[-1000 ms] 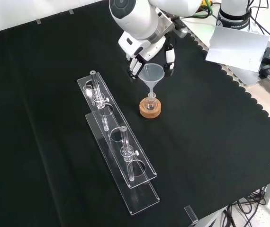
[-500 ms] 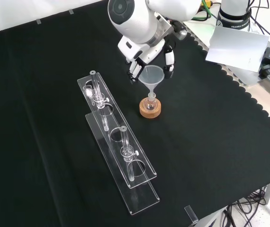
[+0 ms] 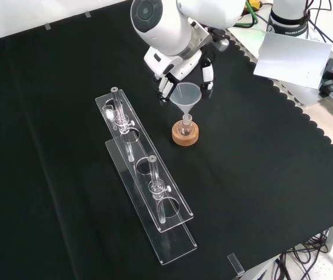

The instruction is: Place the funnel on the round-bottom flask.

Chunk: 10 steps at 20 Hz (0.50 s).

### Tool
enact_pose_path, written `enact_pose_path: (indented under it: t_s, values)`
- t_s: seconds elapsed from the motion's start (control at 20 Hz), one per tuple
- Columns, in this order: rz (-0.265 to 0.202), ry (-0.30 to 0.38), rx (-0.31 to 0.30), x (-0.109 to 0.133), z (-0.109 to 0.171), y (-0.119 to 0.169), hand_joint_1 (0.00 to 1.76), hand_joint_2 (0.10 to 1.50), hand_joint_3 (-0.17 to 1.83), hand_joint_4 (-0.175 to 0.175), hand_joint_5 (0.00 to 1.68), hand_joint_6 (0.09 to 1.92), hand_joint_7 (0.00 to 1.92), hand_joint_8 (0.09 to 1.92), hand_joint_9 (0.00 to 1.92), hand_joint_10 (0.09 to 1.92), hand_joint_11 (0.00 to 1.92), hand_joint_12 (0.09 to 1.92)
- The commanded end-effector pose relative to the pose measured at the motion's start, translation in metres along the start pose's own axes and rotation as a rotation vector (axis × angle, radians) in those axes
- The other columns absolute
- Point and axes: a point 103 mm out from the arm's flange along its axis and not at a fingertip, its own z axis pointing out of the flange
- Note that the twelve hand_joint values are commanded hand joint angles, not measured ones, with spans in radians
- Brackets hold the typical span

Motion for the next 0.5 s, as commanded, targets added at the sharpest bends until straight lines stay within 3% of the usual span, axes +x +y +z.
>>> enact_pose_path:
  t_s: [0.05,0.5]
  values:
    - [-0.004,0.0,-0.004,-0.0017,0.0011,0.0029,0.95,0.75,0.55,0.029,0.99,0.58,0.75,0.68,1.19,0.21,0.84,1.05]
    - [-0.021,-0.024,-0.003,-0.0009,0.0025,0.0102,0.95,0.75,0.55,0.028,0.99,0.58,0.74,0.68,1.19,0.21,0.83,1.05]
